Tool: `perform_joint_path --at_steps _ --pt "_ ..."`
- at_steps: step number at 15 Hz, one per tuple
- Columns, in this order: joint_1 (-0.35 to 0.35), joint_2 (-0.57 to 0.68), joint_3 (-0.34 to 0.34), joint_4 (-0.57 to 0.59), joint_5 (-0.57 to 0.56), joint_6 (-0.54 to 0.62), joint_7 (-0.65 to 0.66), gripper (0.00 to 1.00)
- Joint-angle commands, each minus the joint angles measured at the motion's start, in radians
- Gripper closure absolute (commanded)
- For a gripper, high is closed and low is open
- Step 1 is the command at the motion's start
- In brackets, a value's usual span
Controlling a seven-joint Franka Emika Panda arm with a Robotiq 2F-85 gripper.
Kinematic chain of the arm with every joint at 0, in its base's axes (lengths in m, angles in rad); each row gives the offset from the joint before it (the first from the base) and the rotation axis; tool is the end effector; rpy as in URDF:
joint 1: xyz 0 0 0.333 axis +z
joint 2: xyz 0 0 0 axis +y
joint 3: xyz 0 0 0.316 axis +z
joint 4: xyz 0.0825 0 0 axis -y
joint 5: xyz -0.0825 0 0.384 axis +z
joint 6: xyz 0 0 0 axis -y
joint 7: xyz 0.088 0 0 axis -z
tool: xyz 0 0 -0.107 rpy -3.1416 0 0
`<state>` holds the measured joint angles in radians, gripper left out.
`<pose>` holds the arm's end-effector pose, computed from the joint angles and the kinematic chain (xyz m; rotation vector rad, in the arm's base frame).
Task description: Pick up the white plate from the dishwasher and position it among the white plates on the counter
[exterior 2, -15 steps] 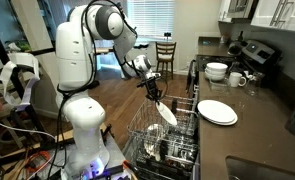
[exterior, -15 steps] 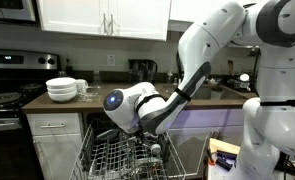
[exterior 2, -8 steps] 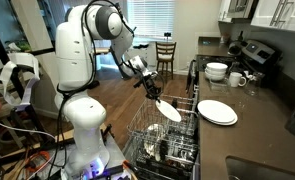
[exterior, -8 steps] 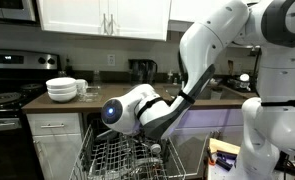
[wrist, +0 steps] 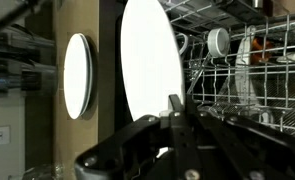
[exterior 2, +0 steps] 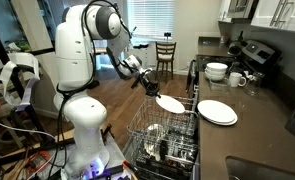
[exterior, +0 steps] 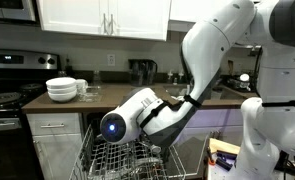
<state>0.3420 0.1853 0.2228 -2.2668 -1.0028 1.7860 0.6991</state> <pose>0.4445 0.1969 0.2705 2.0787 0.4800 0.0148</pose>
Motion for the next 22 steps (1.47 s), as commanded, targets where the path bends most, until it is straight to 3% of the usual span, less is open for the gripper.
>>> perform_joint_path --at_steps 1,11,22 --pt "0.007 -0.015 0.017 -0.008 -0.062 -0.077 0.086 0.97" --pt "-0.020 -0.002 0.015 -0.003 -0.030 -0.032 0.072 0.97" --pt "-0.018 -0.050 0.007 -0.010 -0.062 -0.118 0.097 0.97"
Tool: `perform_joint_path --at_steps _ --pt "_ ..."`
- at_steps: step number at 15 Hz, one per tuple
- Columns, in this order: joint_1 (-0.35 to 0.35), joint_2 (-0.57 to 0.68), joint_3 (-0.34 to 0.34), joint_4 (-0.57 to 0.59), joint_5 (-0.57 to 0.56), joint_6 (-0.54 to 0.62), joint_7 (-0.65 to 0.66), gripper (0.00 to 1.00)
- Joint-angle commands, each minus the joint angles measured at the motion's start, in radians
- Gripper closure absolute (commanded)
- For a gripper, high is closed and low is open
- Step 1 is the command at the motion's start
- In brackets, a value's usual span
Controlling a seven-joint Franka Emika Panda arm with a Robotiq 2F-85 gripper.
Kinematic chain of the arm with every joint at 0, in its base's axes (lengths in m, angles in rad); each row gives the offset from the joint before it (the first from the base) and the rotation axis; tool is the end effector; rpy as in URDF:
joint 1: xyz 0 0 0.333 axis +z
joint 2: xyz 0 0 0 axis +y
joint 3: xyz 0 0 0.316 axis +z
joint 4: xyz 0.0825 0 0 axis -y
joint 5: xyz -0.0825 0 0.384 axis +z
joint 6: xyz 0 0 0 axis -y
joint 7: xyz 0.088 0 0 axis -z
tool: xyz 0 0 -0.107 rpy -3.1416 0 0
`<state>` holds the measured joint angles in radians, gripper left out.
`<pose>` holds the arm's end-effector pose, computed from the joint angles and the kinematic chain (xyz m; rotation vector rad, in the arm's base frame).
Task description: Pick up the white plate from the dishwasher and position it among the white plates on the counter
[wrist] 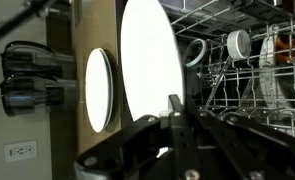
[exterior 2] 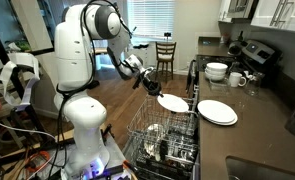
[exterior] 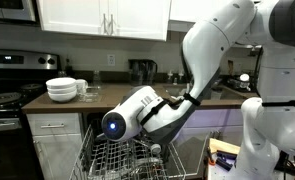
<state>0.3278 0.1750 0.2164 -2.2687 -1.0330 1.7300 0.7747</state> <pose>0.4486 0.1800 0.2779 2.0385 0.3630 0.0436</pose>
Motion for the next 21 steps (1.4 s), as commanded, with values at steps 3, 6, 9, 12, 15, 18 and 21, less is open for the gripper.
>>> perform_joint_path --at_steps 3,6,9,12,15,18,21 --pt "-0.004 -0.058 0.016 -0.007 -0.041 -0.098 0.021 0.97" --pt "-0.017 -0.087 0.011 -0.017 -0.073 -0.086 0.004 0.97" --pt "-0.040 -0.115 0.001 -0.033 -0.138 -0.026 -0.020 0.97" --pt "-0.072 -0.129 -0.015 -0.034 -0.188 0.030 -0.024 0.97" --pt "-0.106 -0.135 -0.037 -0.032 -0.206 0.086 -0.024 0.97" --pt "-0.136 -0.131 -0.061 -0.020 -0.202 0.118 -0.024 0.97" --pt "-0.159 -0.129 -0.082 -0.009 -0.201 0.136 -0.030 0.97"
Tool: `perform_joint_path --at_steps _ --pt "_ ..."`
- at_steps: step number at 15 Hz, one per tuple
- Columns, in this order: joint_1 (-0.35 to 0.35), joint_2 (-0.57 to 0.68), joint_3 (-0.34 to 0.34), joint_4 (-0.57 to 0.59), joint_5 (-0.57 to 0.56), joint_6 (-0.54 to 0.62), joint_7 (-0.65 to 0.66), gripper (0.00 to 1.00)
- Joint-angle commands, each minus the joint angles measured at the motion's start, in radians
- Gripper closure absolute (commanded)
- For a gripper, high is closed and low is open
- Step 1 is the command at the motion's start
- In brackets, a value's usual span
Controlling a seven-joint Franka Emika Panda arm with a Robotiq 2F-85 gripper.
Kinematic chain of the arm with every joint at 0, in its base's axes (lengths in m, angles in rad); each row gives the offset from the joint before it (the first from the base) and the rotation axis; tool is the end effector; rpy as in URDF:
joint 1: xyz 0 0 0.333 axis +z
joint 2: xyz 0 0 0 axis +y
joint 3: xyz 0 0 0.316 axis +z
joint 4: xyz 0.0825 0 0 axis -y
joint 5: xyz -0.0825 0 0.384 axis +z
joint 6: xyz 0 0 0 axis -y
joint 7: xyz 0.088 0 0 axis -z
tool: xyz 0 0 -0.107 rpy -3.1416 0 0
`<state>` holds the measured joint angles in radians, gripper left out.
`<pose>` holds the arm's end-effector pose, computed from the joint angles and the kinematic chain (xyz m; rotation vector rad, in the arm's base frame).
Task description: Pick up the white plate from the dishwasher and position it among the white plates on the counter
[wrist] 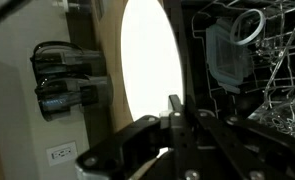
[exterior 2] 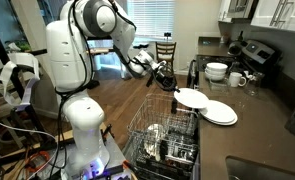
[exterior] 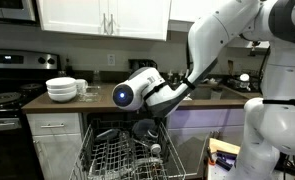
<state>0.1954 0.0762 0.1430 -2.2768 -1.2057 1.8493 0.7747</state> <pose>0.4941 0.0958 0.3290 2.0237 0.2578 0.1999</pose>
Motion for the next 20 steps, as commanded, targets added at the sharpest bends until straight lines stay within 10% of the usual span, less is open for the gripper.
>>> perform_joint_path --at_steps 1,20 --pt "-0.034 -0.029 -0.015 0.002 -0.029 0.026 -0.034 0.97" --pt "-0.082 0.029 -0.065 0.027 -0.087 0.176 -0.059 0.97"
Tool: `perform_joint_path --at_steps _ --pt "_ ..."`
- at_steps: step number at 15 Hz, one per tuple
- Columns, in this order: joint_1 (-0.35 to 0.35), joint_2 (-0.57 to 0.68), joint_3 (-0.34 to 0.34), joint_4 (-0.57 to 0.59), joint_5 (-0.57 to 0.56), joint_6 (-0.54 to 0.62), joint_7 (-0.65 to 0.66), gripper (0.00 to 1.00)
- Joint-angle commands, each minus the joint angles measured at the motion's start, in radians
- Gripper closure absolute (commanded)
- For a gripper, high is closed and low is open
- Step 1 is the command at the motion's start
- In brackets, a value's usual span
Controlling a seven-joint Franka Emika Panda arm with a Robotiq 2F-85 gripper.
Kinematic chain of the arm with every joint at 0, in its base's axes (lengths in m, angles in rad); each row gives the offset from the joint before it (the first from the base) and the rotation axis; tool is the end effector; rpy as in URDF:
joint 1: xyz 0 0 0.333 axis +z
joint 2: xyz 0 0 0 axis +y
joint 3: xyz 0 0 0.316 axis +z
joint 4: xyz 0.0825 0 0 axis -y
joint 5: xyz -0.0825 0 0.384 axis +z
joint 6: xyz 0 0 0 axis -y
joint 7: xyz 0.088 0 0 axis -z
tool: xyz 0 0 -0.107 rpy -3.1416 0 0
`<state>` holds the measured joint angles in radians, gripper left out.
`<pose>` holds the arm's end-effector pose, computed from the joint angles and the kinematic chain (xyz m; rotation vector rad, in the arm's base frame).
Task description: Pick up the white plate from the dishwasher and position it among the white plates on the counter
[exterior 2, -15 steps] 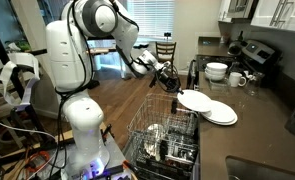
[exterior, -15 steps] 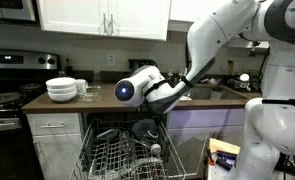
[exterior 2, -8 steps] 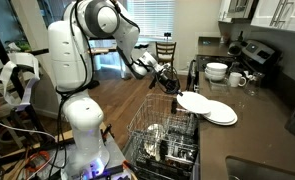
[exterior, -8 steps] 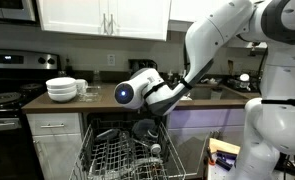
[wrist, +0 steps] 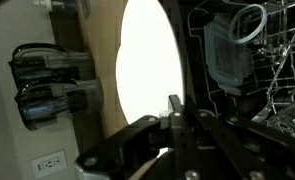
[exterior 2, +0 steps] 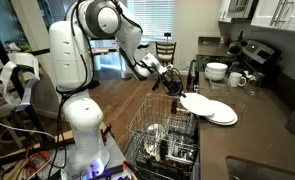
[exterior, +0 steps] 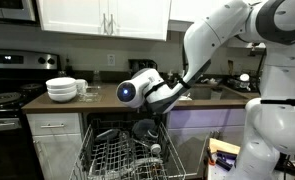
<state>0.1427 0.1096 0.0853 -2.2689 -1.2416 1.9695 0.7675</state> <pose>0.5119 0.0561 0.3142 2.0788 0.2559 0.2016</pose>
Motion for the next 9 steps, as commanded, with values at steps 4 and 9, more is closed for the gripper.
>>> perform_joint_path --at_steps 4,9 --pt "-0.058 0.005 -0.031 0.037 -0.076 0.126 -0.089 0.97" --pt "-0.090 0.026 -0.061 0.068 -0.105 0.198 -0.149 0.97"
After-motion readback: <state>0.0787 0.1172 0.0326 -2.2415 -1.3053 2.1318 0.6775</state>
